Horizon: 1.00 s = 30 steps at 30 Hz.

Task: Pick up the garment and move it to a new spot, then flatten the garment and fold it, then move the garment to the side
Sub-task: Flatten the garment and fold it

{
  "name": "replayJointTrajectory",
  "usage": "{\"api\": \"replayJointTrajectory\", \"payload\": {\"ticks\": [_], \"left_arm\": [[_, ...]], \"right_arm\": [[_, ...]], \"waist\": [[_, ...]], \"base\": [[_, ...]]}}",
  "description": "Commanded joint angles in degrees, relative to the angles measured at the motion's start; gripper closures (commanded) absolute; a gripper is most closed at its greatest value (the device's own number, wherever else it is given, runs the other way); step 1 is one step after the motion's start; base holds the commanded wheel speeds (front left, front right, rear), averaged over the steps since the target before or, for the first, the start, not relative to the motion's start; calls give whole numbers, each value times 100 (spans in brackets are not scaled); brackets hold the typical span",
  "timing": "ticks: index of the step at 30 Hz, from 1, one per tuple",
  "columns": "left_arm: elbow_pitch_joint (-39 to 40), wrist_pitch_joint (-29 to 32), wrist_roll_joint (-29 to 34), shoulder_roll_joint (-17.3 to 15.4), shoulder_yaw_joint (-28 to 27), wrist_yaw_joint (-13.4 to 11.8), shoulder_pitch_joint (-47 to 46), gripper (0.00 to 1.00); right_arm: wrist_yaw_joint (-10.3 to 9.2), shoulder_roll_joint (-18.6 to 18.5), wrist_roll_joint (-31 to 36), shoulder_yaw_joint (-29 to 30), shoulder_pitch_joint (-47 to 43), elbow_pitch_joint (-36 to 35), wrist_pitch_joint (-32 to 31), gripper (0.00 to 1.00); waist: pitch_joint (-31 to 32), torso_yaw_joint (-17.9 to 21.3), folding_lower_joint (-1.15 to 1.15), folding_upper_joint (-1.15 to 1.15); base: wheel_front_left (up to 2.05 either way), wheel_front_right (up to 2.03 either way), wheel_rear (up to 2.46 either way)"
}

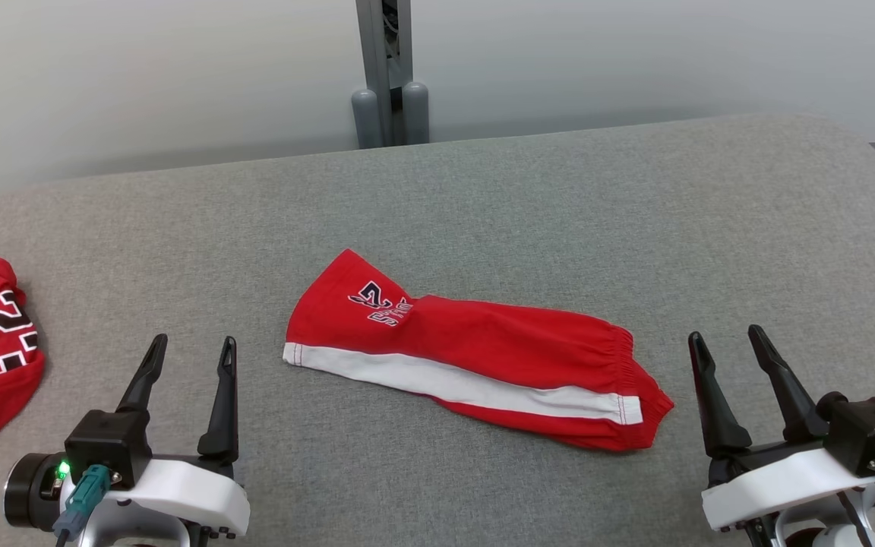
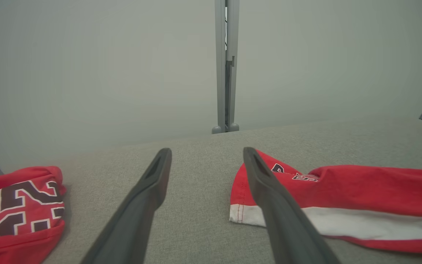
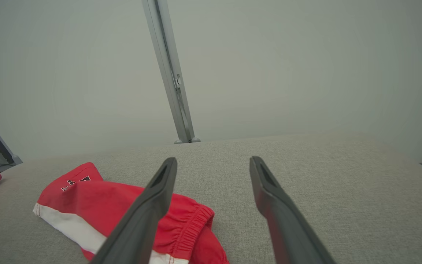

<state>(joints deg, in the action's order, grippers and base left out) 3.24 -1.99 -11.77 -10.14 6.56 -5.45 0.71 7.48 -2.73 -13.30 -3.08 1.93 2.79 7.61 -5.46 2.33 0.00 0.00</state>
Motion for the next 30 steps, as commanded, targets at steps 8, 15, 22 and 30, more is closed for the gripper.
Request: {"api": "replayJointTrajectory", "payload": {"ticks": [8,15,22,30], "left_arm": [[-100,232,-10,-139,155,207,-299,0],[-768,1260,-464,-311,400,774,-703,0],[-1519,1424,-677,-528,335,987,-1100,0],[-1865,1282,-740,-662,347,1079,-1340,78]], "right_arm": [[3,-27,-55,-87,111,89,80,0],[3,-32,-101,-307,258,151,114,0],[3,-29,-187,-407,391,271,234,0],[3,-29,-212,-386,475,391,328,0]], "waist": [[-48,133,0,0],[-320,460,0,0],[-755,779,0,0],[-999,877,0,0]], "base": [[0,0,0],[0,0,0],[0,0,0],[0,0,0]]}}
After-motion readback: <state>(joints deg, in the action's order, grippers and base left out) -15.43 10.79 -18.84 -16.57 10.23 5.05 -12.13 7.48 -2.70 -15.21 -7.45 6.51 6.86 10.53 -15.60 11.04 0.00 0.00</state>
